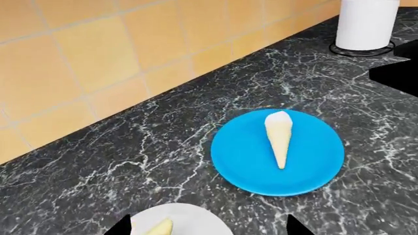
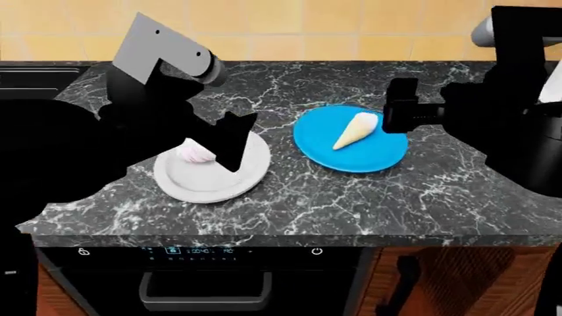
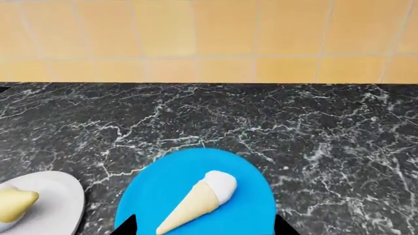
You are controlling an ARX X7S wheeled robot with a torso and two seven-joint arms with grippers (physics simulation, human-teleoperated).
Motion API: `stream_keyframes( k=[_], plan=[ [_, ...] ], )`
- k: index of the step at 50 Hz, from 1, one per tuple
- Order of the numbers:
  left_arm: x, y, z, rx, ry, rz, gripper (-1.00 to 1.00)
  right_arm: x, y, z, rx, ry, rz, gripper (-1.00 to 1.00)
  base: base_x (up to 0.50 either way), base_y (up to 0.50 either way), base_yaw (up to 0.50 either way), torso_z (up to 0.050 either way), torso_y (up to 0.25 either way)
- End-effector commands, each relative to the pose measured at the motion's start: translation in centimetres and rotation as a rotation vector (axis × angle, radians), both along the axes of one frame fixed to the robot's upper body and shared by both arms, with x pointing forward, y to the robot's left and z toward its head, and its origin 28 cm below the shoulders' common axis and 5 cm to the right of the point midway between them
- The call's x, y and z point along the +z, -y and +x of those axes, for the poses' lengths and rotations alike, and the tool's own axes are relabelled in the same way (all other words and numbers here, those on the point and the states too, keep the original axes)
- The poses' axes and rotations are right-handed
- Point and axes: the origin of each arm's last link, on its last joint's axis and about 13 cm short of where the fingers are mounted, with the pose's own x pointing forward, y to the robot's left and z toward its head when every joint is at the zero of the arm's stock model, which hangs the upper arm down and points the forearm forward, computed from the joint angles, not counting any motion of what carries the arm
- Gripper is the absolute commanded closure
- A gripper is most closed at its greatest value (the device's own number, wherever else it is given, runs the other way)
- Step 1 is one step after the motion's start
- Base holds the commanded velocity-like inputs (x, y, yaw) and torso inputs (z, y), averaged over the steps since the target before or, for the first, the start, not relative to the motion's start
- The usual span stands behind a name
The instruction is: Move the dessert items from the plate to the tray.
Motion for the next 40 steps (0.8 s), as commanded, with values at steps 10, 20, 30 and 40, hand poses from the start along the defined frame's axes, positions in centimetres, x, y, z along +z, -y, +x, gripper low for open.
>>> stream_keyframes(
  k=[10, 20, 30, 40],
  plan=[
    [0.3, -0.5, -1.6, -0.022, -0.051, 0.044, -1.0, -0.7, -0.8, -2.1, 0.12, -0.08, 0.013, -1.0, 0.5, -0.06, 0.0, 0.049, 0.063],
    [0.0, -0.7, -1.9, -0.006, -0.064, 0.06, -1.0, -0.7, -1.2, -2.3, 0.121, -0.076, -0.011, -1.0, 0.11, -0.01, 0.0, 0.016, 0.022],
    [-0.4, -1.1, -2.7, -0.008, -0.079, 0.083, -1.0, -0.9, -1.4, -2.6, -0.02, -0.156, 0.026, -1.0, 0.0, 0.0, 0.0, 0.0, 0.0],
    [-0.5, -1.1, -2.7, 0.003, -0.083, 0.064, -1.0, -1.8, -1.6, -3.5, 0.091, -0.084, -0.052, -1.0, 0.14, 0.11, 0.0, 0.033, 0.076]
  ],
)
